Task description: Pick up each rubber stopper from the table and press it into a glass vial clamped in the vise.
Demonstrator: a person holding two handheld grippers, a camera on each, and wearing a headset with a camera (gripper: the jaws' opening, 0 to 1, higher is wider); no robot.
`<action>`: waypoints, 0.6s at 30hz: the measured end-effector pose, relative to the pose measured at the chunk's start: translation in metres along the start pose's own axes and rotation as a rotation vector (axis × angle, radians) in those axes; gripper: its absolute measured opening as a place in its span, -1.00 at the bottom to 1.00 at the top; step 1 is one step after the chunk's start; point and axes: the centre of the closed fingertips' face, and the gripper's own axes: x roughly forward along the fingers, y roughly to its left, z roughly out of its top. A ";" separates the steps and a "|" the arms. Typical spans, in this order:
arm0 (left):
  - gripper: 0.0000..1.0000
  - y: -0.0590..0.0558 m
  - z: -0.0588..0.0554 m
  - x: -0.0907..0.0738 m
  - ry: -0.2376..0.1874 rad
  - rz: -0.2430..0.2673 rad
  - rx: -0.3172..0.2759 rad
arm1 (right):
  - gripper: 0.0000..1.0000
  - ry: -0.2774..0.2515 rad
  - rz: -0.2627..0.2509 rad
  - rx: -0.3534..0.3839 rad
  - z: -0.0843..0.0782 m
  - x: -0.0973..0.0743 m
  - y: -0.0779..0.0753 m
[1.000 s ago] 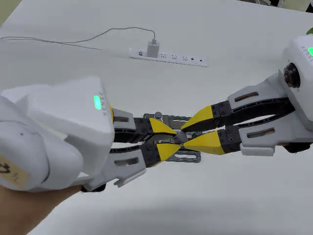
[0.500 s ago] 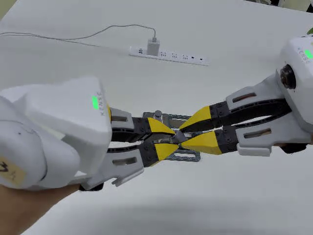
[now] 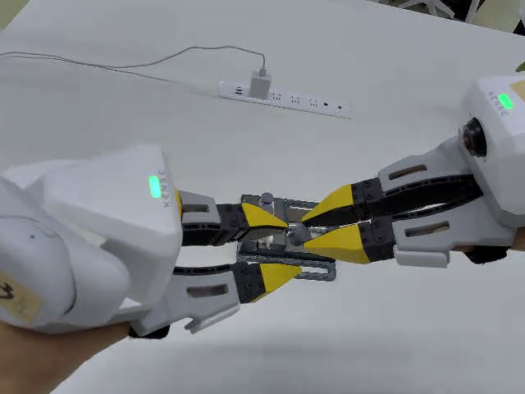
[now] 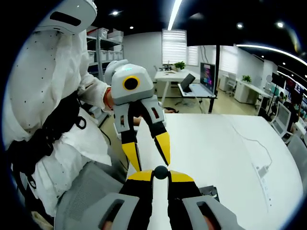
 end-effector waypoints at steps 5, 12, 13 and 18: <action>-0.40 0.010 -0.011 -0.003 -0.004 0.022 -0.050 | -0.89 0.038 -0.043 0.025 -0.010 0.002 -0.017; -0.13 0.027 -0.025 -0.012 -0.013 0.082 -0.048 | -0.89 0.092 -0.074 0.063 -0.022 0.013 -0.039; -0.07 0.029 -0.027 -0.013 -0.016 0.086 -0.048 | -0.89 0.100 -0.079 0.070 -0.023 0.014 -0.042; 0.13 0.041 -0.043 -0.018 -0.003 0.110 -0.086 | -0.89 0.168 -0.101 0.097 -0.038 0.026 -0.063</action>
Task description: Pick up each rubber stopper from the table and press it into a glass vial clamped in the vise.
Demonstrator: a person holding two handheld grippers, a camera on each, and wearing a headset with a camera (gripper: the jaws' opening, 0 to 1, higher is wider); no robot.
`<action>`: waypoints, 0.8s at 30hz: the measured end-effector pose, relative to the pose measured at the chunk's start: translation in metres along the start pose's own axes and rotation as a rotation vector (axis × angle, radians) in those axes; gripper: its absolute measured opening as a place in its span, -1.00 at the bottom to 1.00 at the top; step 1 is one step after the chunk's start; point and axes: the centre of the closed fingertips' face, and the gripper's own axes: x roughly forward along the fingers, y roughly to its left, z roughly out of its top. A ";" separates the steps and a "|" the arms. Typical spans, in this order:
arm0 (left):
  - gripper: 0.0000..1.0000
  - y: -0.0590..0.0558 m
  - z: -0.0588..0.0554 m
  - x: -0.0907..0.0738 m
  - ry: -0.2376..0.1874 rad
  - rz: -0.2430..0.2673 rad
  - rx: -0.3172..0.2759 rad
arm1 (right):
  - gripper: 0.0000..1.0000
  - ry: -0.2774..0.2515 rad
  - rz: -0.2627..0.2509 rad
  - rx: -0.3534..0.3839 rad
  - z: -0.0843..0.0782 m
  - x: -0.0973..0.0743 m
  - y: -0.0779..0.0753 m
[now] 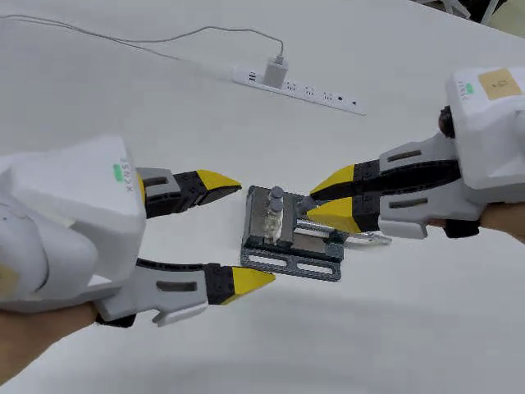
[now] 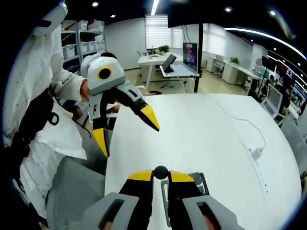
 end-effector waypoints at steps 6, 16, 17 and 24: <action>0.39 0.011 -0.025 0.001 0.054 0.003 -0.037 | -0.89 0.092 -0.028 -0.012 -0.014 0.015 -0.021; 0.75 0.017 -0.037 0.005 0.030 -0.022 -0.096 | -0.89 0.211 -0.023 -0.016 -0.037 0.051 -0.040; 0.78 0.017 -0.039 0.006 0.032 -0.024 -0.100 | -0.89 0.224 -0.021 -0.019 -0.040 0.054 -0.040; 0.93 0.016 -0.045 0.010 0.019 -0.047 -0.119 | -0.89 0.300 -0.017 -0.038 -0.058 0.073 -0.044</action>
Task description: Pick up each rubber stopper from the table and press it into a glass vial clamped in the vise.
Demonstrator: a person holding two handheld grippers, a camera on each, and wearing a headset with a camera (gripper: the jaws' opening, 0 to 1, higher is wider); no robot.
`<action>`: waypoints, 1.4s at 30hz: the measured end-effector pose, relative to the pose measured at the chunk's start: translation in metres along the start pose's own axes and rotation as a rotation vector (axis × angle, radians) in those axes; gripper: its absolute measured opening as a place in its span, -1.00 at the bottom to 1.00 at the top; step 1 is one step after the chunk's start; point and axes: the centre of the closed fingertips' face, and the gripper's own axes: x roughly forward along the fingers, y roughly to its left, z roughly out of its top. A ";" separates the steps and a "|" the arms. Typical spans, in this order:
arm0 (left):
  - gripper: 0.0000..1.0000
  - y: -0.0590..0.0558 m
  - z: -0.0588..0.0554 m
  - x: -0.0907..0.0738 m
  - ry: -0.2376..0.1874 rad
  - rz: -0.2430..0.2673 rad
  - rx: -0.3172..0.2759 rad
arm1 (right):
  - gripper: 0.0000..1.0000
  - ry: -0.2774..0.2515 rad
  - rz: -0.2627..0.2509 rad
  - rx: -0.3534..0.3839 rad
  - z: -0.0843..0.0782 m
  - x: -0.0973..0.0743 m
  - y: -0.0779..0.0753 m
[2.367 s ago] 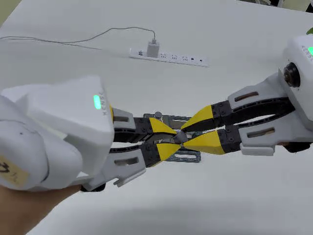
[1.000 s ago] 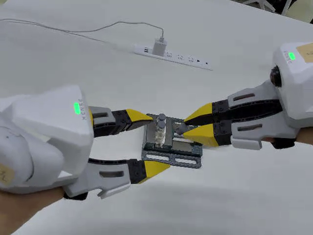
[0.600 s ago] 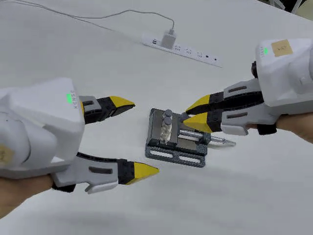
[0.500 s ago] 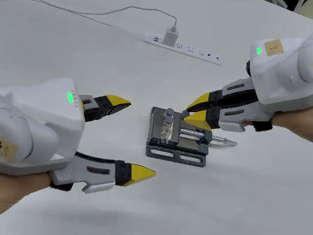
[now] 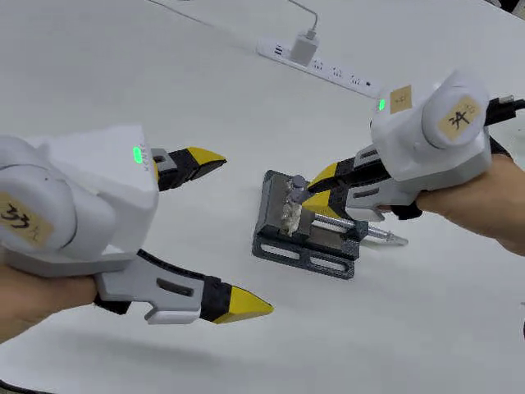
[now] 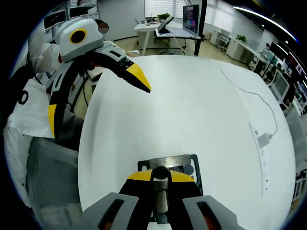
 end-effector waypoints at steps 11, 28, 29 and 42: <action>0.98 0.004 -0.004 0.000 -0.013 -0.001 -0.018 | -0.89 0.081 0.001 -0.028 -0.012 0.016 0.003; 0.97 -0.001 -0.003 0.003 -0.031 -0.008 -0.020 | -0.89 0.100 0.009 -0.049 -0.018 0.017 0.002; 0.97 -0.001 -0.002 0.003 -0.032 -0.008 -0.020 | -0.89 0.101 0.009 -0.050 -0.018 0.017 0.002; 0.97 -0.002 -0.006 0.004 -0.023 -0.015 -0.017 | -0.90 0.097 0.010 -0.050 -0.018 0.017 0.002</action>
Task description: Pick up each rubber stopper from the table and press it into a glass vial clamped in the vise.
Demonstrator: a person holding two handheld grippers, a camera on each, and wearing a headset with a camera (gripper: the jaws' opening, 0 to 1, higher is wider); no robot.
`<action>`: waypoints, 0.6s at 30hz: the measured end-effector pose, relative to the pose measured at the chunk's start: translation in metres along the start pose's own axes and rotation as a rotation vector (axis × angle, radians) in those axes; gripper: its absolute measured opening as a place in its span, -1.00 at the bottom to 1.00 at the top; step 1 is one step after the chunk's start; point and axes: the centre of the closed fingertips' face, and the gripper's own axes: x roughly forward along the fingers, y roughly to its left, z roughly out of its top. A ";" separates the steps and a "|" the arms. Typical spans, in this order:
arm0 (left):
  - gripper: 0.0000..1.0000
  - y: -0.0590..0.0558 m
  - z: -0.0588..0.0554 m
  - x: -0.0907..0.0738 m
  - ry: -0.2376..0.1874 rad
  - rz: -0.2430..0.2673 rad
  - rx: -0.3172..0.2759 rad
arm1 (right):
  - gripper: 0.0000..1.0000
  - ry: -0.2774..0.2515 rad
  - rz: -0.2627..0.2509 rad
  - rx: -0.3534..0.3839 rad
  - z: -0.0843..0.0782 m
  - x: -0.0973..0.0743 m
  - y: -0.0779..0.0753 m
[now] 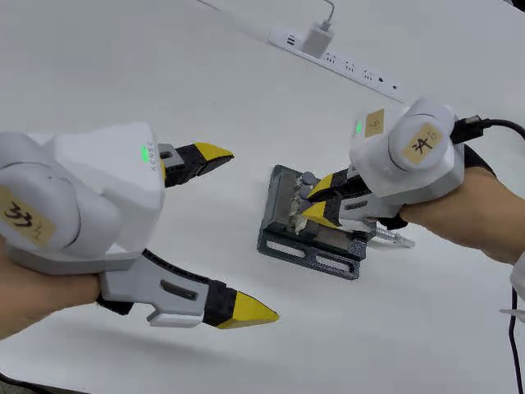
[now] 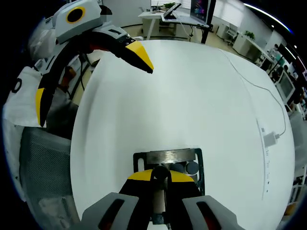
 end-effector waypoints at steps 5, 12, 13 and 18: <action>0.97 0.000 -0.001 0.000 0.004 -0.002 0.004 | -0.90 -0.002 0.002 0.005 0.001 -0.001 0.002; 0.96 0.000 0.000 0.000 -0.002 -0.004 -0.001 | -0.90 0.008 0.005 -0.006 -0.001 0.001 0.001; 0.96 0.000 0.000 0.000 -0.002 -0.004 -0.001 | -0.90 0.012 0.005 -0.007 -0.001 0.001 0.001; 0.95 0.001 0.001 0.000 -0.006 -0.004 -0.005 | -0.90 0.029 0.005 -0.023 -0.001 0.001 0.002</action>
